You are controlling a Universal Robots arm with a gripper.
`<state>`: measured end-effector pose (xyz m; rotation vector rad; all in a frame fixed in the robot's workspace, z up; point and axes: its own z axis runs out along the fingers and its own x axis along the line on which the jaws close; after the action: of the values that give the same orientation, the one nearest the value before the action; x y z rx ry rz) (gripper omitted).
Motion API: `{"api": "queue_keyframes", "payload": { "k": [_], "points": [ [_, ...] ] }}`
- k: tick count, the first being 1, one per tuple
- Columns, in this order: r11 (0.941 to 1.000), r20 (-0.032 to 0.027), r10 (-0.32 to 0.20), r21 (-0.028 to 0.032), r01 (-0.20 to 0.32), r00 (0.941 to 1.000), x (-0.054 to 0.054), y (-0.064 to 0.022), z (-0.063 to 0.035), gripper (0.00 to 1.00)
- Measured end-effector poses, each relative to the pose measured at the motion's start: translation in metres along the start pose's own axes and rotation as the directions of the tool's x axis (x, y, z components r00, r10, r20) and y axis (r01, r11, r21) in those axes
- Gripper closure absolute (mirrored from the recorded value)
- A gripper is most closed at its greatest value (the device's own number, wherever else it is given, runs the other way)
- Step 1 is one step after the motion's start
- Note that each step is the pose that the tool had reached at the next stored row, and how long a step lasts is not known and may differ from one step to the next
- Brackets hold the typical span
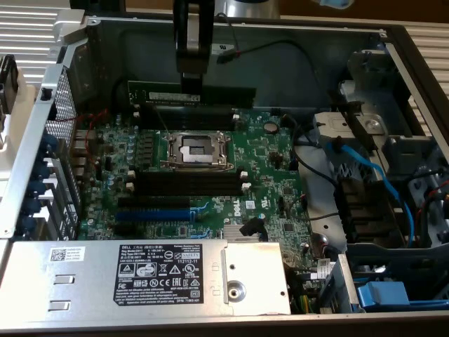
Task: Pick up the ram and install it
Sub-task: 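Pick up the ram and move it above insertion slot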
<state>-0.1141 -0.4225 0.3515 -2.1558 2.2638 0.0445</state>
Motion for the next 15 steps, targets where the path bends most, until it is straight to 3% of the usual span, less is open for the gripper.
{"api": "queue_keyframes", "payload": {
  "k": [7,15],
  "points": [
    [1.0000,0.0003,0.008,0.0004,-0.008,1.0000,0.009,-0.0006,0.0126,0.88],
    [0.9999,0.0002,0.014,0.0004,-0.014,0.9999,0.011,-0.0036,0.0269,0.88]
  ]
}}
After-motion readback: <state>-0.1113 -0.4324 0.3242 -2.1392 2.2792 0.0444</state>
